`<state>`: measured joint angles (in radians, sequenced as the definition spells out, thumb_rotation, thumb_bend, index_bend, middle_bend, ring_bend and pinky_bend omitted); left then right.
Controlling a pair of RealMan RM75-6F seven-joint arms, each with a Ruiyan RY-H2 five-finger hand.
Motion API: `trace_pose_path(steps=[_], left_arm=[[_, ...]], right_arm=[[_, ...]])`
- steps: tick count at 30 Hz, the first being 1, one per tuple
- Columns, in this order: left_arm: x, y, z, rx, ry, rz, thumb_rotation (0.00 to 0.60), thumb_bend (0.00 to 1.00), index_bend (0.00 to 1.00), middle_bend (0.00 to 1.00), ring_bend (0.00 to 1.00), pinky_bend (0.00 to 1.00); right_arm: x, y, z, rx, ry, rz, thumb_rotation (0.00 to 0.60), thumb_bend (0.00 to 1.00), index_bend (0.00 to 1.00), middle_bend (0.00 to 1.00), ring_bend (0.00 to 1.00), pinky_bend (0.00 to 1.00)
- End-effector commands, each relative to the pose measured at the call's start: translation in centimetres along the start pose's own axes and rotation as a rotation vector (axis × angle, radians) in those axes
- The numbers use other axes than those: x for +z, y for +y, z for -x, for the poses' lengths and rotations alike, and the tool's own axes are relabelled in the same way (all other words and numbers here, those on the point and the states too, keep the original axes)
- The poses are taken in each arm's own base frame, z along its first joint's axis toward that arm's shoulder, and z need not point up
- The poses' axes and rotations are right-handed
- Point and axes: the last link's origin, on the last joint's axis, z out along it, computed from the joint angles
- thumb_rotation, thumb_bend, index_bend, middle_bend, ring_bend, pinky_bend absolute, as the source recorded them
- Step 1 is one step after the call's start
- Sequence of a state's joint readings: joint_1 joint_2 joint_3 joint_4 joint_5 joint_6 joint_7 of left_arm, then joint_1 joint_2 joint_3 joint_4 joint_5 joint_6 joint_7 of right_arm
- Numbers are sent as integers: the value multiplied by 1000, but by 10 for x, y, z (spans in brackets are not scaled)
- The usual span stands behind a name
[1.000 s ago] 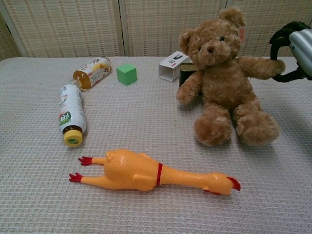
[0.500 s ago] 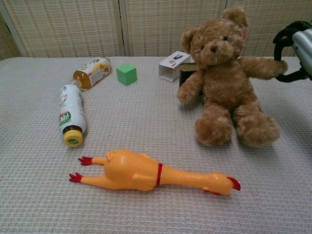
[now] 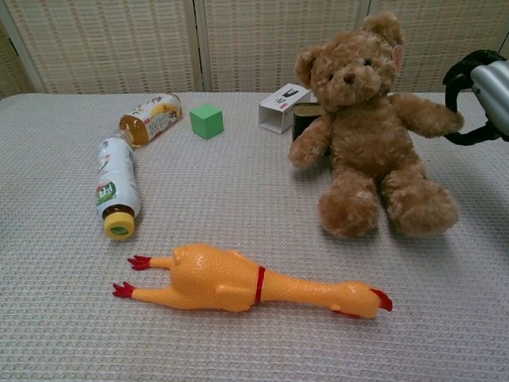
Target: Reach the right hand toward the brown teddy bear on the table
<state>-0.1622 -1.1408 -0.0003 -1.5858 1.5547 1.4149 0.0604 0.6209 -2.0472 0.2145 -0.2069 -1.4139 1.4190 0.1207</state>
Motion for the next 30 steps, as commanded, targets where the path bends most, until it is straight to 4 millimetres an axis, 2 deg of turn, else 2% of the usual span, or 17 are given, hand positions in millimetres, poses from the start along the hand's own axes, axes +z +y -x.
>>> trace_pose_path(steps=[1, 5, 12, 17, 19, 20, 22, 25, 28, 30], left_arm=[[0, 0, 0, 3, -1, 1, 600, 436, 218, 154, 257, 387], [0, 1, 1, 3, -6, 2, 600, 436, 218, 154, 258, 387], [0, 1, 0, 3, -5, 1, 600, 435, 219, 154, 258, 387], [0, 1, -1, 3, -1, 0, 600, 435, 218, 154, 257, 387], [0, 0, 0, 4, -2, 0, 600, 436, 218, 154, 257, 387], [0, 0, 0, 4, -3, -1, 600, 435, 218, 154, 257, 387], [-1, -2, -1, 3, -1, -4, 600, 436, 219, 155, 258, 387], [0, -2, -1, -1, 4, -8, 600, 435, 218, 155, 257, 387], [1, -2, -2, -1, 7, -8, 600, 436, 219, 156, 257, 388], [0, -1, -1, 5, 6, -6, 600, 436, 219, 160, 258, 388]], right_arm=[[3, -1, -8, 27, 56, 13, 600, 124, 623, 276, 138, 534], [4, 1, -8, 37, 56, 19, 600, 124, 623, 276, 138, 534], [-3, 2, 7, -16, -47, 4, 600, 124, 623, 276, 138, 534], [-3, 3, 6, -9, -39, 9, 600, 123, 620, 276, 138, 534], [-3, 3, 4, 3, -29, 14, 600, 124, 583, 276, 138, 534], [-3, 4, 2, 29, -15, 23, 600, 124, 535, 275, 138, 534], [-21, 16, -3, 178, 1, 36, 600, 124, 436, 275, 138, 534], [-45, 32, -15, 240, -4, 25, 600, 123, 335, 274, 129, 534], [-75, 48, -39, 258, -72, 27, 600, 123, 238, 264, 124, 506], [-96, 58, -65, 244, -149, 43, 600, 123, 152, 225, 114, 455]])
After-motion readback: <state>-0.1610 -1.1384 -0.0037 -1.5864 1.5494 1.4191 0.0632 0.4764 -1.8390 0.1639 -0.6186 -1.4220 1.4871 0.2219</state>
